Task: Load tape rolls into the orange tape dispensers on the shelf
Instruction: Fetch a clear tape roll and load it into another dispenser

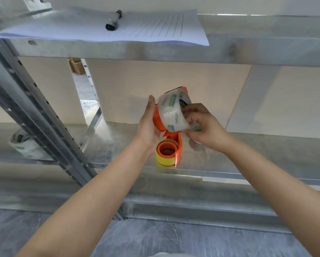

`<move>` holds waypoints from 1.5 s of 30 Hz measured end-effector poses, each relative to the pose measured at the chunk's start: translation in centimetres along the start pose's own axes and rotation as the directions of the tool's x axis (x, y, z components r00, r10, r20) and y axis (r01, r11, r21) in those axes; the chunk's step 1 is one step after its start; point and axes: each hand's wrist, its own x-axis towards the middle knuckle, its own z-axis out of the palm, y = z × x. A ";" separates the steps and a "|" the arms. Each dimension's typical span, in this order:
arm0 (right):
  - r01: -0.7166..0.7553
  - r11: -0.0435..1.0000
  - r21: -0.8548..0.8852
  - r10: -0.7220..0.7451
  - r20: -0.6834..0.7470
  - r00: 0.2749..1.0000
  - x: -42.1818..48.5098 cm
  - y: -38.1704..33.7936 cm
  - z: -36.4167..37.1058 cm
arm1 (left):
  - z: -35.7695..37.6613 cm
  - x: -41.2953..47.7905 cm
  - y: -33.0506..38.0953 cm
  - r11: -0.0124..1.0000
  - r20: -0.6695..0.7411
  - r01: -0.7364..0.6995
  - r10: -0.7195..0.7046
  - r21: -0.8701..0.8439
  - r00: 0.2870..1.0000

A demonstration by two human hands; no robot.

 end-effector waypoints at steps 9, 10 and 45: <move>0.342 0.860 -0.378 -0.309 0.148 0.939 1.0 0.4 2.1 | -0.9 -1.4 -0.3 0.987 -0.079 -0.117 0.126 0.108 0.989; 0.363 0.843 -0.397 -0.324 0.163 0.932 1.0 0.4 2.1 | -1.0 -1.5 -0.3 0.984 -0.081 -0.121 0.132 0.130 0.988; -0.207 0.383 0.900 0.387 0.047 0.921 3.2 -4.8 2.8 | -0.8 -5.5 0.9 0.561 0.165 -0.394 0.415 0.728 0.895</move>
